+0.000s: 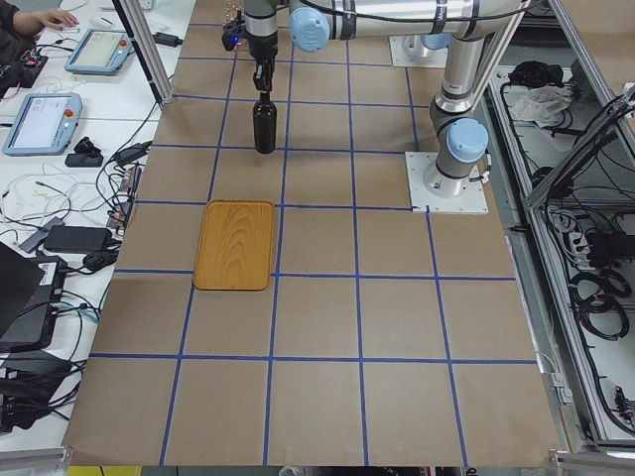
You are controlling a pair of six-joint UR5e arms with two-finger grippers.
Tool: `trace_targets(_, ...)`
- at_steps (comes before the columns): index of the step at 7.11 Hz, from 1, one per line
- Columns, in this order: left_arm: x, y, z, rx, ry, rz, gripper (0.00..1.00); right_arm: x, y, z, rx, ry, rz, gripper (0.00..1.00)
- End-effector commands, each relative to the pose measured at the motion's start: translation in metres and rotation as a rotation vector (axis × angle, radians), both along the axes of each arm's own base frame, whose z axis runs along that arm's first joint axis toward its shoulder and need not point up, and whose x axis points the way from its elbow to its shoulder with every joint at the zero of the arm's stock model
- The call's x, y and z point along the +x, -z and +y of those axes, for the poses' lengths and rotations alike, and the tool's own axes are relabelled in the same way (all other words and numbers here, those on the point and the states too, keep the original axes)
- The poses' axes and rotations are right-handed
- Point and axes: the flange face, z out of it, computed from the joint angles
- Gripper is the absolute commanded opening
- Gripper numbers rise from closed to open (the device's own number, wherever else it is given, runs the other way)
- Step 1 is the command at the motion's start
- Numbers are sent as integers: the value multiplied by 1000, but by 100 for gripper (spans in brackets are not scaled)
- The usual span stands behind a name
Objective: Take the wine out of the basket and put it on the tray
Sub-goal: 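Lift the bottle with the left gripper and carry it onto the wooden tray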
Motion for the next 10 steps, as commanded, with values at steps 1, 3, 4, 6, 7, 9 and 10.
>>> trace_targets(1, 117, 12, -22, -10, -7, -12, 0, 0, 0, -1, -4, -2, -3, 100)
trace_targets(3, 176, 21, -44, -29, 6, -3, 0, 0, 1, -1, -1, -3, -4, 100)
trace_targets(4, 197, 35, -50, -12, -6, 5, 0, 0, 0, 0, -3, -3, -4, 100)
trace_targets(6, 237, 54, -56, -21, 2, -4, 0, 0, 0, 0, -3, -2, -1, 100)
trace_targets(7, 240, 65, -62, -17, 15, -4, 0, 0, 0, 0, -3, -2, 3, 100)
trace_targets(9, 245, 82, -69, -11, 23, -1, 0, 0, 0, 0, -1, -2, 0, 100)
trace_targets(10, 247, 84, -69, -7, 29, -1, 0, 0, 0, 0, -1, -2, -3, 100)
